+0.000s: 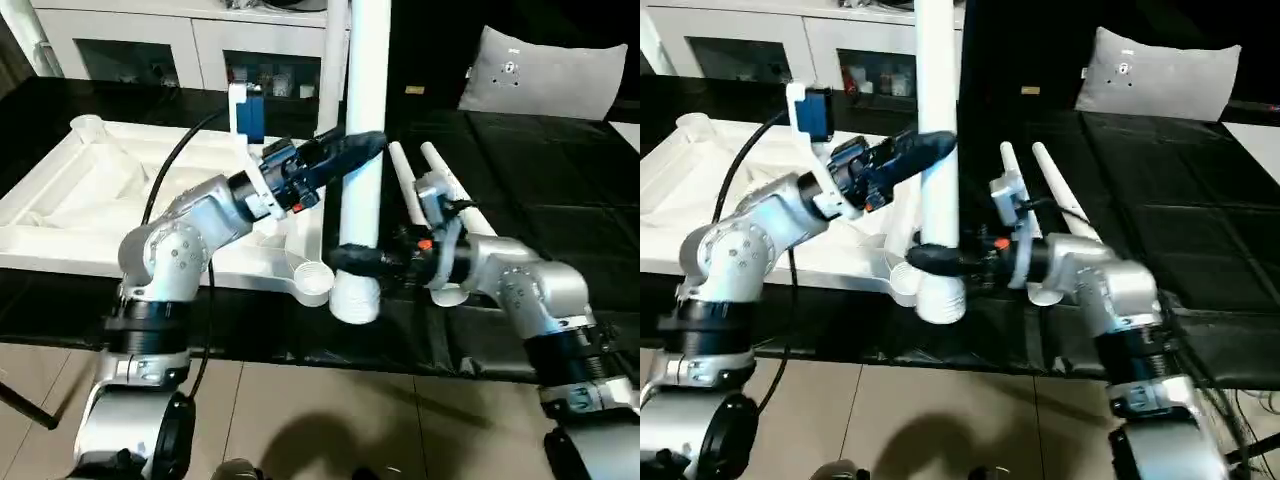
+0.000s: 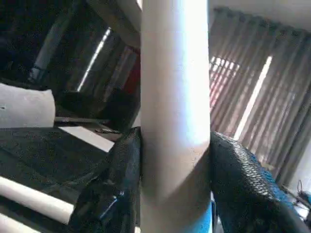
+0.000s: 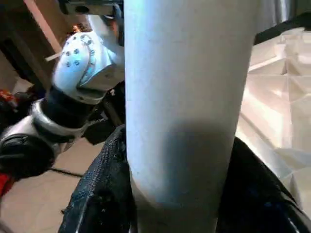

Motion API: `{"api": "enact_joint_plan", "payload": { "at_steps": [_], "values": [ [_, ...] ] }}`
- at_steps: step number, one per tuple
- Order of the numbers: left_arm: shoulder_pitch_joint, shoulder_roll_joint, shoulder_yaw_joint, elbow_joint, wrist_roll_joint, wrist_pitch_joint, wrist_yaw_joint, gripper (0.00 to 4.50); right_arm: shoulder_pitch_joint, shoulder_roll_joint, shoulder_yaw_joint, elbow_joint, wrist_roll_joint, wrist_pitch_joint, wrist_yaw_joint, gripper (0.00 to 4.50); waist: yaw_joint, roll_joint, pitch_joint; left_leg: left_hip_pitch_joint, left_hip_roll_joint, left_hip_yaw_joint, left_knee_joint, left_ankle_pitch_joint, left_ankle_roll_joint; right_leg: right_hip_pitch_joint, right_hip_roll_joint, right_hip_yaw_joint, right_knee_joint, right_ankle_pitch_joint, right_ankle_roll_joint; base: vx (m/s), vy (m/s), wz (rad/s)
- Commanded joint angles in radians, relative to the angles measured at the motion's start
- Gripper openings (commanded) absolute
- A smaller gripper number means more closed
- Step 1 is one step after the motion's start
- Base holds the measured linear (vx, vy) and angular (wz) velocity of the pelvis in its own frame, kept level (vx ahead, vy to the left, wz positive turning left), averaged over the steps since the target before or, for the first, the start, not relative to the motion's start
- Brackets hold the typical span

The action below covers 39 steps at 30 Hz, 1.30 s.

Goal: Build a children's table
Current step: Pick table leg

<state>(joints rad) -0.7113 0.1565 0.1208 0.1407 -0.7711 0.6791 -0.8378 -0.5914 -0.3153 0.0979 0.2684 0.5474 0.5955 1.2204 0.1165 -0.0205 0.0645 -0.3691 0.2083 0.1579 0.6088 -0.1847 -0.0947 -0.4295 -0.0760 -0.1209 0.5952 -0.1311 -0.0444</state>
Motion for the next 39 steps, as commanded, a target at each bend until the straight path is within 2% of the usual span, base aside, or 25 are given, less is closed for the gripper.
{"api": "enact_joint_plan", "payload": {
  "at_steps": [1,2,3,4,6,7,10,12,14,15,16,20,21,22,24,25,26,28,30,31,35,36,39],
  "values": [
    [-0.004,-0.009,0.032,-0.028,-0.023,0.0,0.041,2.47,-0.001,0.013,0.01,-0.006,-0.054,-0.059,-0.062,1.88,0.005,-0.006,-0.086,-0.003,0.01,0.007,-0.059,-0.12,0.033,0.078,-0.061,0.042,-0.081,-0.423,-0.049,0.0,0.0,0.0],
    [-0.002,-0.009,0.032,-0.033,-0.02,-0.005,0.041,2.47,-0.003,0.02,0.009,0.001,-0.067,-0.076,-0.082,1.88,0.004,-0.006,-0.086,-0.002,0.009,0.007,-0.059,-0.121,0.033,0.077,-0.06,0.042,-0.083,-0.428,-0.045,0.0,0.0,0.0],
    [0.026,-0.012,0.013,-0.064,0.025,-0.064,0.045,2.67,-0.018,0.057,0.002,0.04,-0.123,-0.136,-0.193,1.88,0.003,-0.009,-0.085,-0.002,0.01,0.006,-0.062,-0.12,0.027,0.075,-0.063,0.042,-0.085,-0.444,-0.036,0.0,0.0,0.0],
    [0.037,-0.017,0.007,-0.075,0.042,-0.09,0.048,2.81,-0.025,0.07,0.001,0.055,-0.145,-0.157,-0.236,1.88,0.001,-0.009,-0.085,-0.004,0.013,0.003,-0.063,-0.12,0.02,0.074,-0.067,0.042,-0.083,-0.446,-0.033,0.0,0.0,0.0],
    [0.046,-0.022,0.003,-0.084,0.054,-0.112,0.052,2.87,-0.031,0.079,0.001,0.068,-0.165,-0.172,-0.27,1.88,-0.003,-0.005,-0.085,0.001,0.012,0.006,-0.063,-0.128,0.02,0.073,-0.064,0.043,-0.087,-0.451,-0.024,0.0,0.0,0.0],
    [0.069,-0.037,-0.028,-0.101,0.126,-0.189,0.084,2.99,-0.04,0.11,-0.009,0.087,-0.19,-0.223,-0.337,1.87,-0.004,-0.007,-0.085,0.002,0.016,0.003,-0.066,-0.133,0.024,0.072,-0.063,0.044,-0.086,-0.435,-0.026,0.0,0.0,0.0],
    [0.096,-0.055,-0.098,-0.119,0.249,-0.289,0.146,3.07,-0.051,0.156,-0.031,0.1,-0.2,-0.272,-0.413,1.87,-0.006,-0.006,-0.085,0.004,0.018,0.003,-0.068,-0.145,0.021,0.071,-0.065,0.046,-0.085,-0.43,-0.023,0.0,0.0,0.0],
    [0.099,-0.086,-0.115,-0.111,0.297,-0.335,0.215,3.07,-0.052,0.182,-0.037,0.1,-0.209,-0.3,-0.439,1.87,-0.005,-0.004,-0.085,0.006,0.019,0.003,-0.069,-0.145,0.021,0.071,-0.063,0.048,-0.082,-0.41,-0.027,0.0,0.0,0.0],
    [0.072,-0.145,-0.107,-0.041,0.397,-0.423,0.392,3.07,-0.052,0.23,-0.042,0.112,-0.233,-0.363,-0.502,1.87,-0.008,-0.007,-0.084,0.0,0.019,0.004,-0.07,-0.151,0.021,0.073,-0.061,0.048,-0.081,-0.387,-0.029,0.0,0.0,0.0],
    [0.067,-0.154,-0.107,-0.026,0.42,-0.443,0.422,3.07,-0.051,0.239,-0.04,0.116,-0.24,-0.382,-0.516,1.87,-0.009,-0.011,-0.085,-0.001,0.016,0.004,-0.069,-0.155,0.02,0.075,-0.063,0.047,-0.082,-0.392,-0.017,0.0,0.0,0.0],
    [0.067,-0.154,-0.107,-0.025,0.421,-0.444,0.423,3.07,-0.051,0.239,-0.04,0.116,-0.24,-0.383,-0.517,1.87,-0.01,-0.011,-0.085,-0.002,0.014,0.004,-0.069,-0.155,0.022,0.075,-0.062,0.047,-0.082,-0.4,-0.012,0.0,0.0,0.0],
    [0.056,-0.176,-0.138,0.035,0.535,-0.512,0.524,3.07,-0.044,0.278,-0.022,0.14,-0.263,-0.426,-0.564,1.87,-0.013,-0.011,-0.085,-0.004,0.01,0.004,-0.068,-0.155,0.028,0.074,-0.063,0.045,-0.089,-0.438,0.018,0.0,0.0,0.0],
    [0.054,-0.181,-0.138,0.044,0.551,-0.518,0.546,3.07,-0.044,0.282,-0.019,0.145,-0.27,-0.435,-0.571,1.87,-0.016,-0.009,-0.084,-0.004,0.011,0.003,-0.068,-0.156,0.028,0.074,-0.062,0.045,-0.089,-0.436,0.015,0.0,0.0,0.0],
    [0.053,-0.185,-0.137,0.05,0.561,-0.524,0.562,2.79,-0.043,0.285,-0.02,0.148,-0.273,-0.44,-0.576,1.87,-0.018,-0.01,-0.085,-0.005,0.01,0.003,-0.068,-0.157,0.029,0.074,-0.061,0.045,-0.089,-0.434,0.014,0.0,0.0,0.0],
    [0.052,-0.195,-0.137,0.065,0.592,-0.543,0.609,2.72,-0.042,0.294,-0.025,0.155,-0.279,-0.449,-0.588,1.87,-0.02,-0.01,-0.086,-0.004,0.011,0.002,-0.068,-0.159,0.033,0.074,-0.063,0.045,-0.089,-0.424,0.006,0.0,0.0,0.0],
    [0.053,-0.196,-0.14,0.067,0.603,-0.554,0.617,2.58,-0.044,0.295,-0.03,0.159,-0.282,-0.458,-0.595,1.87,-0.022,-0.008,-0.087,-0.005,0.012,0.002,-0.066,-0.153,0.037,0.075,-0.062,0.046,-0.085,-0.396,-0.009,0.0,0.0,0.0],
    [0.054,-0.197,-0.143,0.071,0.616,-0.573,0.628,2.58,-0.047,0.298,-0.038,0.166,-0.28,-0.464,-0.602,1.87,-0.022,-0.008,-0.087,-0.005,0.012,0.002,-0.067,-0.152,0.04,0.075,-0.062,0.046,-0.085,-0.388,-0.014,0.0,0.0,0.0],
    [0.058,-0.198,-0.152,0.067,0.628,-0.587,0.632,2.3,-0.05,0.295,-0.041,0.172,-0.283,-0.471,-0.61,1.87,-0.022,-0.008,-0.088,-0.004,0.013,0.002,-0.067,-0.152,0.046,0.074,-0.063,0.047,-0.084,-0.378,-0.024,0.0,0.0,0.0],
    [0.062,-0.205,-0.153,0.065,0.624,-0.59,0.632,2.3,-0.05,0.292,-0.04,0.176,-0.281,-0.472,-0.608,1.87,-0.022,-0.006,-0.088,-0.005,0.014,0.003,-0.066,-0.145,0.049,0.074,-0.063,0.049,-0.079,-0.352,-0.041,0.0,0.0,0.0],
    [0.062,-0.207,-0.154,0.069,0.63,-0.593,0.641,2.05,-0.051,0.293,-0.041,0.179,-0.283,-0.474,-0.608,1.87,-0.022,-0.007,-0.088,-0.005,0.015,0.003,-0.066,-0.146,0.052,0.075,-0.063,0.049,-0.078,-0.341,-0.054,0.0,0.0,0.0],
    [0.057,-0.213,-0.152,0.088,0.643,-0.601,0.661,1.88,-0.056,0.293,-0.044,0.192,-0.291,-0.478,-0.613,1.87,-0.023,-0.006,-0.086,-0.004,0.013,0.004,-0.066,-0.162,0.054,0.074,-0.063,0.048,-0.082,-0.366,-0.055,0.0,0.0,0.0],
    [0.056,-0.212,-0.152,0.091,0.643,-0.602,0.66,1.88,-0.058,0.291,-0.042,0.197,-0.301,-0.477,-0.627,1.87,-0.022,-0.003,-0.086,-0.003,0.013,0.003,-0.066,-0.163,0.052,0.074,-0.064,0.048,-0.083,-0.372,-0.054,0.0,0.0,0.0],
    [0.049,-0.203,-0.144,0.102,0.633,-0.597,0.648,1.85,-0.062,0.29,-0.054,0.207,-0.274,-0.451,-0.609,1.87,-0.023,-0.004,-0.087,-0.003,0.014,0.003,-0.066,-0.162,0.053,0.075,-0.063,0.048,-0.081,-0.36,-0.057,0.0,0.0,0.0]
  ]
}}
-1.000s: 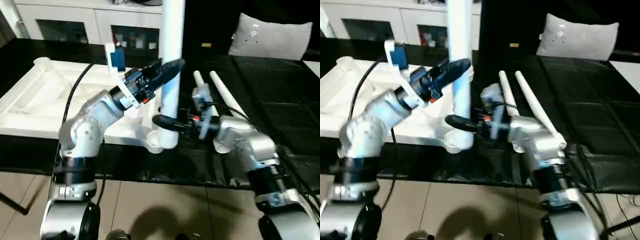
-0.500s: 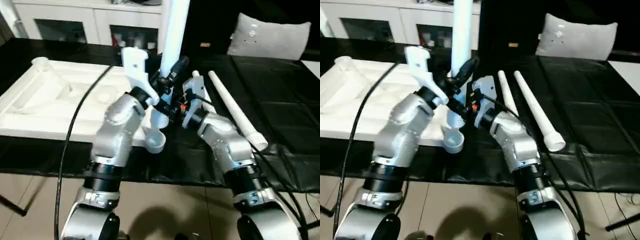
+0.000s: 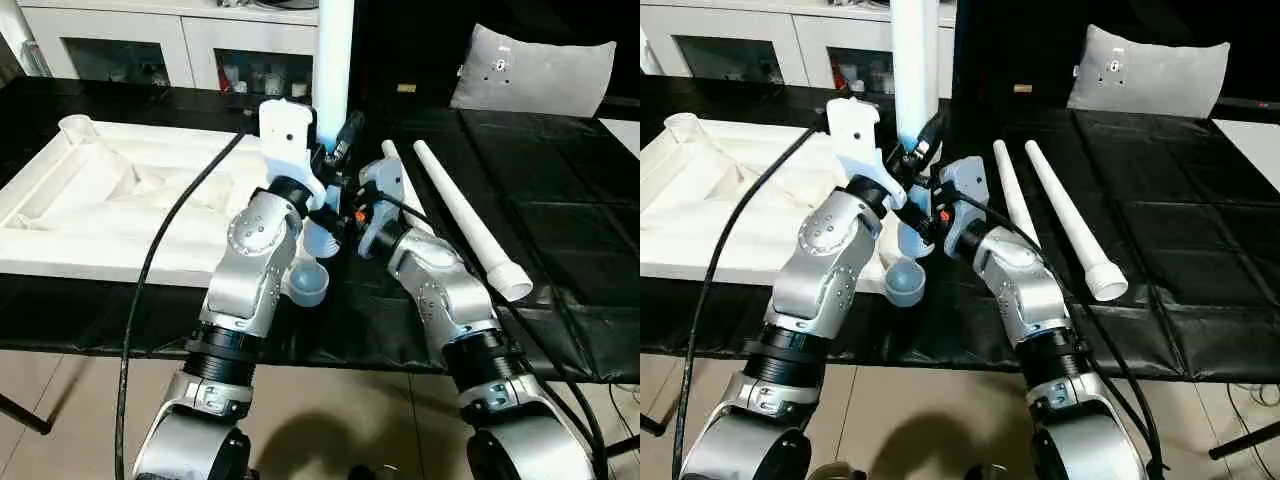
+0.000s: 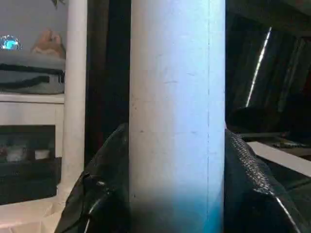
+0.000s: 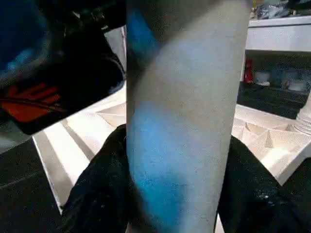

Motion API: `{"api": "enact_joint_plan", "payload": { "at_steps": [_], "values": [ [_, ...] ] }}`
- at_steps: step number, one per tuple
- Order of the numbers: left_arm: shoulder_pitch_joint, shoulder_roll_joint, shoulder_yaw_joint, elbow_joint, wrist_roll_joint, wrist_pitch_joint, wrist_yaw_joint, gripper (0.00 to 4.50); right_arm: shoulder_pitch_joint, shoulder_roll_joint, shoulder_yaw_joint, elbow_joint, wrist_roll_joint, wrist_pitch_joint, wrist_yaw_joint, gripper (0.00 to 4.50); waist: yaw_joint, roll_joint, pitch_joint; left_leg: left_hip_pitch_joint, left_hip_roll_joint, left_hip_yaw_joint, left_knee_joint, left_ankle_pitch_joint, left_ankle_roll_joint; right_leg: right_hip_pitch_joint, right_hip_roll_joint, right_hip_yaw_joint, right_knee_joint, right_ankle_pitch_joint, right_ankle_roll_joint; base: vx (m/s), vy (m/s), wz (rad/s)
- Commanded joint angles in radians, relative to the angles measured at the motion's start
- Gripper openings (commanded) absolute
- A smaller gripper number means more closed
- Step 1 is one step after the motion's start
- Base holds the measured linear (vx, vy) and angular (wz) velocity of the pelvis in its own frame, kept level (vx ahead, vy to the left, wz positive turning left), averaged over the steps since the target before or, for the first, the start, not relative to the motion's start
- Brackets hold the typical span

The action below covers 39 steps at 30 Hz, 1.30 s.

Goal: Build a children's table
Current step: Pick table leg

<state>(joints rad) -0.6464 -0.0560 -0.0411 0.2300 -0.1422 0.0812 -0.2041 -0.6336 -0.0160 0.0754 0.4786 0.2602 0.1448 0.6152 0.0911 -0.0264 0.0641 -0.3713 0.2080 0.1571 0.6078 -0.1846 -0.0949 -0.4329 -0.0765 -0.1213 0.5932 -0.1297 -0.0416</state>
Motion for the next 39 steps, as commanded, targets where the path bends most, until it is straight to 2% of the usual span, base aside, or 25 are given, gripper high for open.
{"api": "enact_joint_plan", "payload": {
  "at_steps": [1,2,6,7,8,10,11,12,13,14,15,17,18,19,21,22,26,28,29,31,34,35,38,39],
  "values": [
    [-0.02,0.013,0.024,0.016,-0.003,0.005,0.01,1.85,-0.019,-0.015,-0.029,-0.006,0.012,-0.003,0.002,2.22,0.003,0.001,-0.087,-0.001,0.015,0.004,-0.065,-0.16,0.054,0.078,-0.063,0.049,-0.078,-0.356,-0.061,0.0,0.0,0.0],
    [-0.025,0.024,0.033,0.022,-0.022,0.024,-0.012,1.84,-0.017,-0.026,-0.037,-0.017,0.028,0.007,0.023,2.57,0.003,0.001,-0.087,-0.001,0.015,0.004,-0.065,-0.159,0.055,0.078,-0.063,0.049,-0.077,-0.351,-0.064,0.0,0.0,0.0],
    [-0.04,0.059,0.049,0.038,-0.054,0.052,-0.069,1.84,-0.011,-0.066,-0.053,-0.048,0.087,0.062,0.116,2.66,0.006,0.001,-0.088,-0.001,0.014,0.004,-0.064,-0.147,0.067,0.082,-0.062,0.05,-0.072,-0.313,-0.082,0.0,0.0,0.0],
    [-0.047,0.072,0.066,0.042,-0.086,0.078,-0.101,1.84,-0.005,-0.095,-0.058,-0.069,0.119,0.105,0.174,2.84,0.005,0.001,-0.088,-0.001,0.015,0.003,-0.064,-0.142,0.067,0.082,-0.061,0.05,-0.069,-0.303,-0.082,0.0,0.0,0.0],
    [-0.051,0.079,0.073,0.044,-0.1,0.086,-0.118,1.84,-0.002,-0.112,-0.06,-0.078,0.134,0.125,0.201,3.0,0.008,0.003,-0.088,-0.001,0.014,0.004,-0.062,-0.136,0.071,0.085,-0.061,0.05,-0.068,-0.295,-0.089,0.0,0.0,0.0],
    [-0.057,0.091,0.083,0.044,-0.129,0.108,-0.15,1.84,0.0,-0.135,-0.068,-0.088,0.154,0.153,0.235,3.03,0.009,0.001,-0.088,0.001,0.013,0.006,-0.061,-0.135,0.074,0.083,-0.061,0.05,-0.07,-0.299,-0.093,0.0,0.0,0.0],
    [-0.058,0.097,0.087,0.042,-0.146,0.122,-0.171,1.84,0.001,-0.146,-0.073,-0.092,0.164,0.166,0.25,3.26,0.009,0.0,-0.089,-0.002,0.012,0.006,-0.06,-0.126,0.074,0.085,-0.061,0.05,-0.067,-0.295,-0.099,0.0,0.0,0.0],
    [-0.064,0.12,0.097,0.035,-0.206,0.16,-0.245,1.84,0.001,-0.186,-0.086,-0.107,0.196,0.201,0.299,3.26,0.011,0.001,-0.089,0.001,0.012,0.006,-0.06,-0.125,0.076,0.085,-0.061,0.049,-0.069,-0.306,-0.103,0.0,0.0,0.0],
    [-0.064,0.122,0.098,0.034,-0.21,0.163,-0.249,1.84,0.001,-0.188,-0.087,-0.107,0.197,0.204,0.301,3.42,0.011,0.001,-0.089,0.001,0.012,0.006,-0.06,-0.125,0.076,0.085,-0.061,0.049,-0.069,-0.306,-0.103,0.0,0.0,0.0],
    [-0.066,0.149,0.101,0.015,-0.288,0.221,-0.355,1.84,-0.001,-0.23,-0.098,-0.128,0.243,0.264,0.363,3.42,0.015,0.001,-0.088,0.002,0.012,0.007,-0.059,-0.122,0.077,0.083,-0.061,0.05,-0.066,-0.298,-0.12,0.0,0.0,0.0],
    [-0.066,0.156,0.101,0.01,-0.306,0.236,-0.38,1.84,0.0,-0.24,-0.097,-0.134,0.251,0.277,0.379,3.54,0.02,0.002,-0.089,0.004,0.015,0.007,-0.059,-0.119,0.08,0.083,-0.062,0.051,-0.064,-0.292,-0.129,0.0,0.0,0.0],
    [-0.067,0.175,0.098,-0.003,-0.348,0.269,-0.453,1.84,0.001,-0.272,-0.087,-0.153,0.269,0.316,0.432,3.69,0.022,0.003,-0.088,0.004,0.016,0.007,-0.059,-0.122,0.078,0.081,-0.061,0.051,-0.065,-0.287,-0.131,0.0,0.0,0.0],
    [-0.071,0.187,0.107,-0.032,-0.423,0.333,-0.532,1.84,0.004,-0.305,-0.069,-0.179,0.287,0.355,0.49,3.8,0.026,0.001,-0.088,0.003,0.013,0.009,-0.059,-0.126,0.075,0.084,-0.061,0.05,-0.064,-0.292,-0.135,0.0,0.0,0.0],
    [-0.073,0.192,0.111,-0.044,-0.451,0.356,-0.562,1.84,0.004,-0.315,-0.063,-0.187,0.294,0.369,0.509,3.86,0.029,0.002,-0.089,0.003,0.015,0.007,-0.059,-0.125,0.071,0.086,-0.063,0.05,-0.061,-0.293,-0.138,0.0,0.0,0.0],
    [-0.076,0.197,0.114,-0.058,-0.484,0.382,-0.598,1.84,0.004,-0.327,-0.055,-0.196,0.301,0.384,0.537,3.86,0.029,0.002,-0.087,0.002,0.016,0.008,-0.059,-0.131,0.069,0.084,-0.064,0.05,-0.066,-0.308,-0.138,0.0,0.0,0.0],
    [-0.078,0.202,0.118,-0.067,-0.512,0.408,-0.624,1.84,0.005,-0.336,-0.047,-0.205,0.304,0.395,0.558,3.88,0.03,0.002,-0.086,0.004,0.014,0.009,-0.058,-0.149,0.061,0.084,-0.063,0.047,-0.07,-0.351,-0.124,0.0,0.0,0.0],
    [-0.084,0.221,0.124,-0.116,-0.632,0.503,-0.727,1.84,0.01,-0.376,-0.002,-0.249,0.331,0.446,0.651,3.88,0.03,0.003,-0.082,0.004,0.014,0.008,-0.059,-0.162,0.054,0.084,-0.061,0.044,-0.077,-0.407,-0.099,0.0,0.0,0.0],
    [-0.082,0.23,0.119,-0.135,-0.662,0.53,-0.76,1.84,0.011,-0.383,0.008,-0.264,0.336,0.462,0.673,3.88,0.03,0.002,-0.083,0.004,0.013,0.008,-0.059,-0.158,0.051,0.083,-0.059,0.043,-0.079,-0.424,-0.084,0.0,0.0,0.0],
    [-0.079,0.234,0.113,-0.144,-0.669,0.538,-0.776,1.84,0.011,-0.385,0.012,-0.268,0.338,0.467,0.684,3.88,0.028,0.0,-0.083,0.004,0.012,0.008,-0.059,-0.159,0.051,0.082,-0.058,0.043,-0.081,-0.431,-0.079,0.0,0.0,0.0],
    [-0.077,0.236,0.109,-0.15,-0.674,0.546,-0.785,1.84,0.011,-0.387,0.016,-0.272,0.339,0.471,0.691,3.88,0.027,0.002,-0.081,0.006,0.012,0.007,-0.059,-0.167,0.047,0.08,-0.059,0.041,-0.086,-0.464,-0.065,0.0,0.0,0.0],
    [-0.073,0.239,0.1,-0.165,-0.682,0.564,-0.801,1.84,0.008,-0.385,0.026,-0.275,0.335,0.475,0.703,3.52,0.027,0.001,-0.079,0.008,0.011,0.007,-0.059,-0.174,0.039,0.08,-0.059,0.039,-0.091,-0.496,-0.049,0.0,0.0,0.0],
    [-0.072,0.241,0.093,-0.173,-0.682,0.57,-0.805,1.84,0.006,-0.384,0.032,-0.273,0.332,0.475,0.707,3.49,0.026,-0.004,-0.079,0.009,0.012,0.006,-0.06,-0.179,0.037,0.081,-0.06,0.038,-0.093,-0.515,-0.035,0.0,0.0,0.0],
    [-0.069,0.246,0.082,-0.184,-0.682,0.578,-0.807,1.84,0.003,-0.384,0.041,-0.274,0.334,0.479,0.714,3.09,0.026,-0.002,-0.08,0.008,0.012,0.005,-0.061,-0.171,0.035,0.081,-0.06,0.039,-0.093,-0.512,-0.029,0.0,0.0,0.0],
    [-0.068,0.245,0.079,-0.186,-0.678,0.578,-0.807,1.84,0.002,-0.384,0.045,-0.275,0.339,0.485,0.724,3.04,0.027,-0.005,-0.081,0.007,0.011,0.006,-0.06,-0.168,0.036,0.082,-0.06,0.038,-0.093,-0.511,-0.026,0.0,0.0,0.0]
  ]
}}
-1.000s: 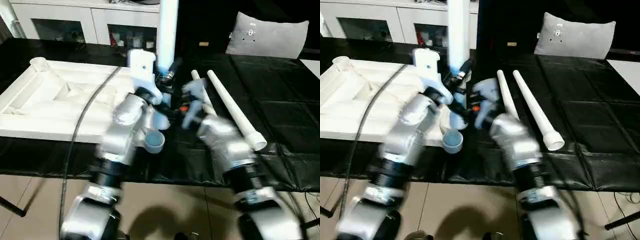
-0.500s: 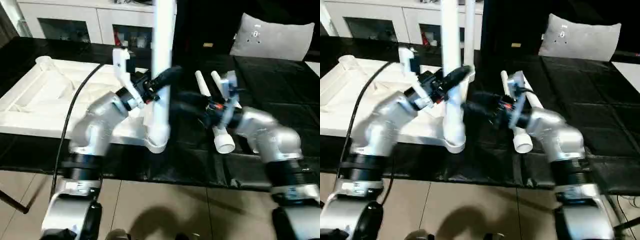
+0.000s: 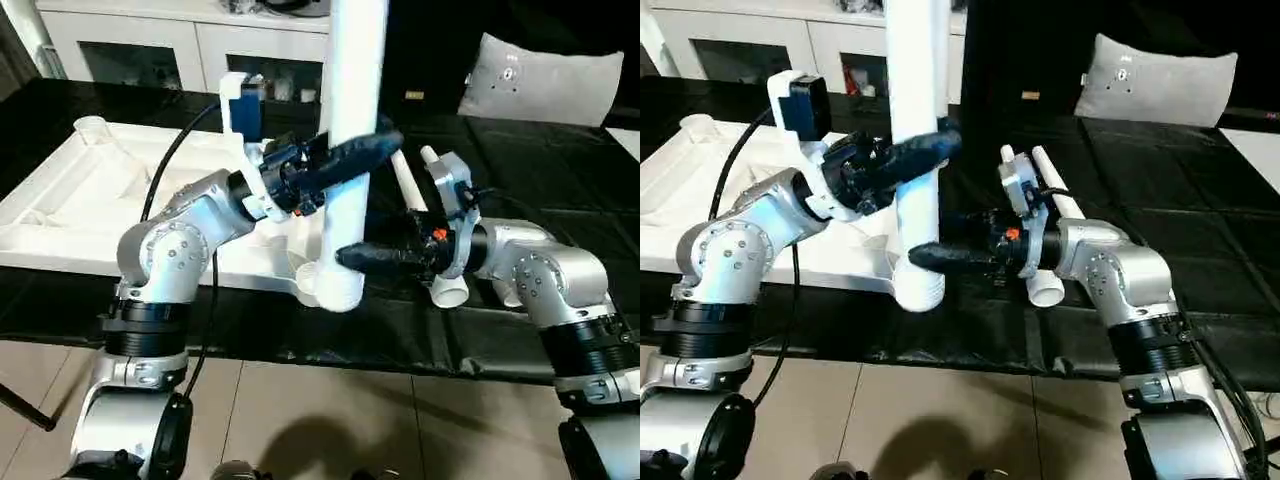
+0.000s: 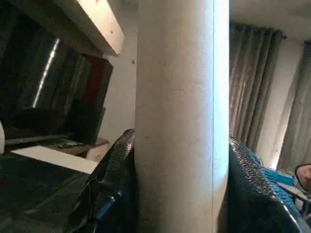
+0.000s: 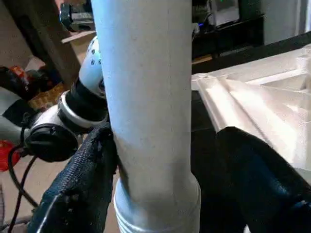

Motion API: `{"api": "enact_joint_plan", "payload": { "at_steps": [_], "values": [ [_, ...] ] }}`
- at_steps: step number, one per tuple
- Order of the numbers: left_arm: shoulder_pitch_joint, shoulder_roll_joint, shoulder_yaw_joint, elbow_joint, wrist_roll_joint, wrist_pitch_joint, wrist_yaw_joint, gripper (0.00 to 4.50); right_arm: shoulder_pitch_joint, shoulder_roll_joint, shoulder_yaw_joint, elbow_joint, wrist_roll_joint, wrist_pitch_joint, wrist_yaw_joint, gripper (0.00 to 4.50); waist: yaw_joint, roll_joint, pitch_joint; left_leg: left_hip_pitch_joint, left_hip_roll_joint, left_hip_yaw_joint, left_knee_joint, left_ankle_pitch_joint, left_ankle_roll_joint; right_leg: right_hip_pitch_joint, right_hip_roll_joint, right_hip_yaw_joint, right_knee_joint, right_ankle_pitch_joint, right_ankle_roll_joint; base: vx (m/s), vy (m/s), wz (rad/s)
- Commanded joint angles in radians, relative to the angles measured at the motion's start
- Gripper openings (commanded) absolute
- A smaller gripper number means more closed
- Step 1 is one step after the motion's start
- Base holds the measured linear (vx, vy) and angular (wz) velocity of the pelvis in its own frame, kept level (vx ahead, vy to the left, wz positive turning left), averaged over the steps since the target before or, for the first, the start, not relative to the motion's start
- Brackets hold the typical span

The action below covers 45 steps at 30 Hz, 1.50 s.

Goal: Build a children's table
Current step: Pick table leg

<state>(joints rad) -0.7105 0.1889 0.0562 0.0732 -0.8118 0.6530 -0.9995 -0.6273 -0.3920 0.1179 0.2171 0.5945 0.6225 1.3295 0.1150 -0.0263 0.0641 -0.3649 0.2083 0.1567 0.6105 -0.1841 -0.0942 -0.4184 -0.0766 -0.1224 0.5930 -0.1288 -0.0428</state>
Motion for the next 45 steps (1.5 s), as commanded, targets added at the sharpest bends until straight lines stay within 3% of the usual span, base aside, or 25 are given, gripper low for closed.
{"api": "enact_joint_plan", "payload": {
  "at_steps": [1,3,12,19,22,28,35,37,39,43,45],
  "values": [
    [-0.004,0.001,-0.018,-0.029,-0.009,0.006,-0.011,1.84,-0.004,-0.008,0.003,-0.014,0.005,0.007,0.01,3.04,0.003,-0.004,-0.081,0.001,0.011,0.006,-0.063,-0.167,0.036,0.067,-0.06,0.04,-0.092,-0.512,-0.024,0.0,0.0,0.0],
    [-0.004,0.0,-0.019,-0.028,-0.002,0.002,-0.01,1.84,-0.005,-0.007,0.005,-0.015,0.005,0.01,0.013,2.71,0.004,-0.003,-0.081,0.001,0.011,0.006,-0.063,-0.164,0.036,0.066,-0.06,0.04,-0.093,-0.509,-0.023,0.0,0.0,0.0],
    [0.0,-0.002,-0.024,-0.015,0.035,-0.026,0.016,1.84,0.004,0.002,0.016,-0.008,-0.014,0.001,0.002,1.99,0.003,-0.004,-0.081,-0.001,0.009,0.006,-0.062,-0.16,0.034,0.066,-0.06,0.037,-0.095,-0.52,-0.007,0.0,0.0,0.0],
    [0.004,-0.023,-0.013,0.008,0.06,-0.047,0.072,1.84,0.007,0.016,0.007,0.005,-0.026,-0.02,-0.027,1.89,0.003,-0.005,-0.081,-0.001,0.009,0.006,-0.062,-0.159,0.033,0.066,-0.06,0.037,-0.096,-0.522,-0.005,0.0,0.0,0.0],
    [0.004,-0.03,-0.005,0.01,0.061,-0.054,0.091,2.54,0.008,0.023,0.003,0.009,-0.03,-0.028,-0.041,1.88,0.003,-0.006,-0.082,-0.002,0.009,0.006,-0.061,-0.157,0.034,0.066,-0.06,0.036,-0.096,-0.52,-0.004,0.0,0.0,0.0],
    [0.033,-0.061,-0.003,0.004,0.167,-0.191,0.18,2.94,0.002,0.076,-0.031,0.059,-0.089,-0.121,-0.171,1.88,-0.001,-0.004,-0.083,-0.004,0.012,0.003,-0.064,-0.156,0.023,0.065,-0.061,0.036,-0.096,-0.504,0.002,0.0,0.0,0.0],
    [0.052,-0.12,-0.018,0.016,0.333,-0.374,0.366,2.96,-0.014,0.126,-0.054,0.096,-0.13,-0.196,-0.292,1.87,-0.003,-0.004,-0.083,-0.001,0.013,0.003,-0.066,-0.164,0.028,0.065,-0.061,0.036,-0.097,-0.492,0.011,0.0,0.0,0.0],
    [0.051,-0.139,-0.021,0.022,0.377,-0.413,0.428,2.68,-0.016,0.138,-0.055,0.102,-0.14,-0.208,-0.313,1.87,-0.004,-0.005,-0.084,-0.002,0.015,0.002,-0.067,-0.16,0.031,0.066,-0.062,0.037,-0.095,-0.474,0.004,0.0,0.0,0.0],
    [0.051,-0.143,-0.051,0.043,0.48,-0.496,0.497,2.61,-0.019,0.15,-0.053,0.111,-0.149,-0.219,-0.327,1.87,-0.005,-0.006,-0.086,-0.004,0.015,0.001,-0.068,-0.155,0.036,0.067,-0.062,0.038,-0.092,-0.453,0.005,0.0,0.0,0.0],
    [0.056,-0.164,-0.066,0.068,0.514,-0.515,0.531,2.18,-0.019,0.159,-0.045,0.116,-0.157,-0.232,-0.328,1.87,-0.003,-0.007,-0.086,-0.005,0.015,0.003,-0.067,-0.143,0.042,0.068,-0.064,0.041,-0.088,-0.436,-0.008,0.0,0.0,0.0],
    [0.057,-0.169,-0.071,0.078,0.522,-0.518,0.541,2.19,-0.018,0.161,-0.043,0.117,-0.158,-0.235,-0.332,1.87,-0.004,-0.006,-0.084,-0.004,0.015,0.003,-0.067,-0.146,0.043,0.066,-0.065,0.041,-0.09,-0.439,-0.013,0.0,0.0,0.0]
  ]
}}
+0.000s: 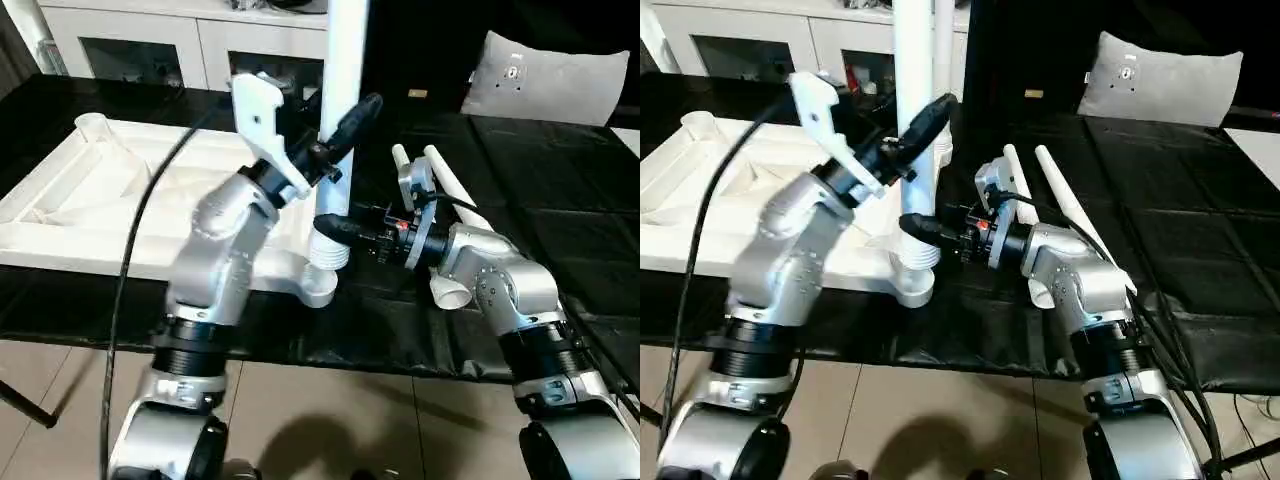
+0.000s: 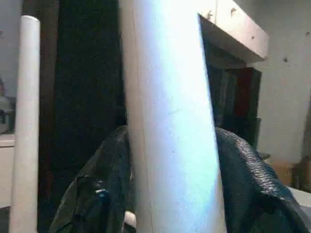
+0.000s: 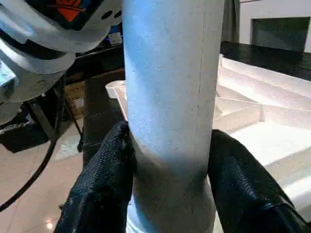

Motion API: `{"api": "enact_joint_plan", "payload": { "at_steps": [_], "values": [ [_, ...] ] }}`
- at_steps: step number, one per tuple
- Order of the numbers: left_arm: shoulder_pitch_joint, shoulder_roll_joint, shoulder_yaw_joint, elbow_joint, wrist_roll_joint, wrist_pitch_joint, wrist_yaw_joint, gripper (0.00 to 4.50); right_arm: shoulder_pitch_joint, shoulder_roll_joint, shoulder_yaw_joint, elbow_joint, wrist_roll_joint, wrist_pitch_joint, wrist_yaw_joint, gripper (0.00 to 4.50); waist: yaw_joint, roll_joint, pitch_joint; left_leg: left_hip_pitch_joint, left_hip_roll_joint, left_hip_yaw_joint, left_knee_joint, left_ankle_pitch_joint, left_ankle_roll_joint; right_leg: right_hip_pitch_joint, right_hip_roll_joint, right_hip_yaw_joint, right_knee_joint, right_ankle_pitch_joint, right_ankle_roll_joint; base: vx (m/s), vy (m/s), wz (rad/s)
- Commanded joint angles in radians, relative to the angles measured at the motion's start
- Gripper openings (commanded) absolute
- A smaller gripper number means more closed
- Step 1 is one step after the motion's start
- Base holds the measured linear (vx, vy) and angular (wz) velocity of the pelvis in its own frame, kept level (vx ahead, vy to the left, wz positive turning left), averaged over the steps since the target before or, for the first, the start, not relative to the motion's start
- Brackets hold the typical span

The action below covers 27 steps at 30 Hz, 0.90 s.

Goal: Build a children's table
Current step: Pick table leg

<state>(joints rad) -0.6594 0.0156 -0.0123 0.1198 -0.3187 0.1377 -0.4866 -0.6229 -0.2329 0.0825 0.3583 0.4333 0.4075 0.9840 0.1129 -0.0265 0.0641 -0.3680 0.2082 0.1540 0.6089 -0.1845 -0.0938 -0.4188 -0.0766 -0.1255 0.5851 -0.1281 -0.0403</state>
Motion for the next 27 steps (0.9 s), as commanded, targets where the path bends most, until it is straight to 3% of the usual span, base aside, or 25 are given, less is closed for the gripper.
{"api": "enact_joint_plan", "payload": {
  "at_steps": [1,7,12,14,17,21,27],
  "values": [
    [0.006,0.004,-0.002,0.032,0.029,-0.003,0.028,2.11,-0.023,0.002,-0.008,-0.024,0.003,-0.02,0.014,1.87,0.001,-0.007,-0.086,0.0,0.015,0.007,-0.064,-0.144,0.044,0.067,-0.065,0.045,-0.082,-0.436,-0.022,0.0,0.0,0.0],
    [-0.002,-0.014,0.011,0.052,0.037,-0.021,0.069,1.83,-0.023,0.003,-0.018,-0.013,-0.014,-0.032,-0.014,1.87,-0.003,-0.004,-0.084,-0.001,0.015,0.006,-0.065,-0.161,0.045,0.068,-0.064,0.043,-0.084,-0.442,-0.026,0.0,0.0,0.0],
    [-0.018,-0.018,0.045,0.063,-0.018,0.042,0.076,1.81,-0.034,0.001,-0.026,0.008,-0.011,-0.015,-0.028,1.87,-0.003,-0.002,-0.085,0.001,0.015,0.006,-0.065,-0.161,0.043,0.067,-0.064,0.042,-0.084,-0.442,-0.034,0.0,0.0,0.0],
    [-0.025,-0.015,0.055,0.065,-0.042,0.068,0.07,1.8,-0.035,-0.007,-0.031,0.001,0.01,0.012,-0.008,2.42,-0.003,-0.002,-0.086,0.001,0.017,0.005,-0.065,-0.156,0.046,0.069,-0.064,0.044,-0.079,-0.416,-0.047,0.0,0.0,0.0],
    [-0.036,-0.004,0.079,0.069,-0.094,0.116,0.046,1.8,-0.034,-0.031,-0.045,-0.02,0.054,0.06,0.046,2.65,-0.001,-0.002,-0.087,-0.001,0.016,0.006,-0.064,-0.149,0.053,0.072,-0.064,0.045,-0.074,-0.39,-0.063,0.0,0.0,0.0],
    [-0.047,0.012,0.091,0.074,-0.124,0.142,0.021,1.8,-0.032,-0.063,-0.056,-0.037,0.094,0.109,0.103,2.91,0.002,-0.004,-0.085,0.001,0.014,0.006,-0.064,-0.147,0.063,0.072,-0.061,0.044,-0.078,-0.401,-0.051,0.0,0.0,0.0],
    [-0.047,0.041,0.041,0.03,-0.141,0.142,-0.103,1.79,-0.049,-0.108,-0.032,-0.028,0.068,0.113,0.143,3.33,0.003,-0.005,-0.086,0.002,0.017,0.006,-0.064,-0.135,0.056,0.069,-0.066,0.045,-0.077,-0.411,-0.058,0.0,0.0,0.0]
  ]
}}
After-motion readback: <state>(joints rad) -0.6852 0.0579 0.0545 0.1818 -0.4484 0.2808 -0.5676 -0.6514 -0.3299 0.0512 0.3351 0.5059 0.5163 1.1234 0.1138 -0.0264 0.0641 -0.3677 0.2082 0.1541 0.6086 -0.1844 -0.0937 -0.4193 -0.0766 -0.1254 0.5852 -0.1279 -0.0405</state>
